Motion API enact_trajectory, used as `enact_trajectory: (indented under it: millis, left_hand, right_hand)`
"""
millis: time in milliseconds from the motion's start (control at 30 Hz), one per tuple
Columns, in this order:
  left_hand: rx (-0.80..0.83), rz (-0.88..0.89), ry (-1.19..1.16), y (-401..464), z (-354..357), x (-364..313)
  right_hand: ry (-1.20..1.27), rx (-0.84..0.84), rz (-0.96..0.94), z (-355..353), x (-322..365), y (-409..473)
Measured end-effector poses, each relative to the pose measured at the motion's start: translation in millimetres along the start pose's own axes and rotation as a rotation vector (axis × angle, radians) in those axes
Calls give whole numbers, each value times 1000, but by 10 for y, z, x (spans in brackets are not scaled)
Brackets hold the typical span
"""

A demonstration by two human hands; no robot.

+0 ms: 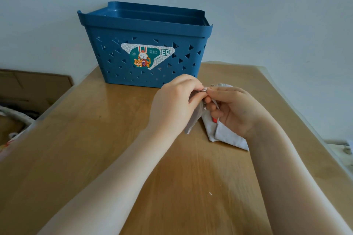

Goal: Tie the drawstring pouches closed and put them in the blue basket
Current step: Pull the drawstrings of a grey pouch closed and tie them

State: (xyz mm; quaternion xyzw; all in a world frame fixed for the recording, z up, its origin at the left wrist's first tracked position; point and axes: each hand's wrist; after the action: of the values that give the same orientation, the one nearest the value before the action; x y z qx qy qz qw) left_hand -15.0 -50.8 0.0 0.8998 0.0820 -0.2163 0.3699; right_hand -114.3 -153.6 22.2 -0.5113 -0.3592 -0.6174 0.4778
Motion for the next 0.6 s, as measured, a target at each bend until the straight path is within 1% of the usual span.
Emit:
enact_trajectory:
  millis: [133,200,267,400,500,600]
  left_hand:
    - [-120,55,135,-25,38,-36]
    - [-154,56,119,-30,52,-48]
    - [-165,38,50,-28,60,-39]
    - [-149,-45,-109,-24,69,-48]
    - [-120,-124,-142,-20,59,-76]
    - [-39,-221,-158,-8,30,-91]
  right_hand:
    - [166,28,-47,22,29,13]
    - [181,32,-68,35,36,11]
    - [176,39,-78,43,31,10]
    - [172,33,-66,50,17,13]
    - [128,5,-77,66,9,17]
    - [75,-31,-71,88,-12,24]
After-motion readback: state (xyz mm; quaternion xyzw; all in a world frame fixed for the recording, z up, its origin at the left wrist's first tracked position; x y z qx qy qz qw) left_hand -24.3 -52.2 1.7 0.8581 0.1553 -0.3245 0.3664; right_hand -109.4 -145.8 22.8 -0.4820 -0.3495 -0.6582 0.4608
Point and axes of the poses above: each hand's wrist, its own y-axis towards the middle knuckle, its own z-axis out of the palm, x = y × z, and after that the axes turned 13 degrees about x, right-handed
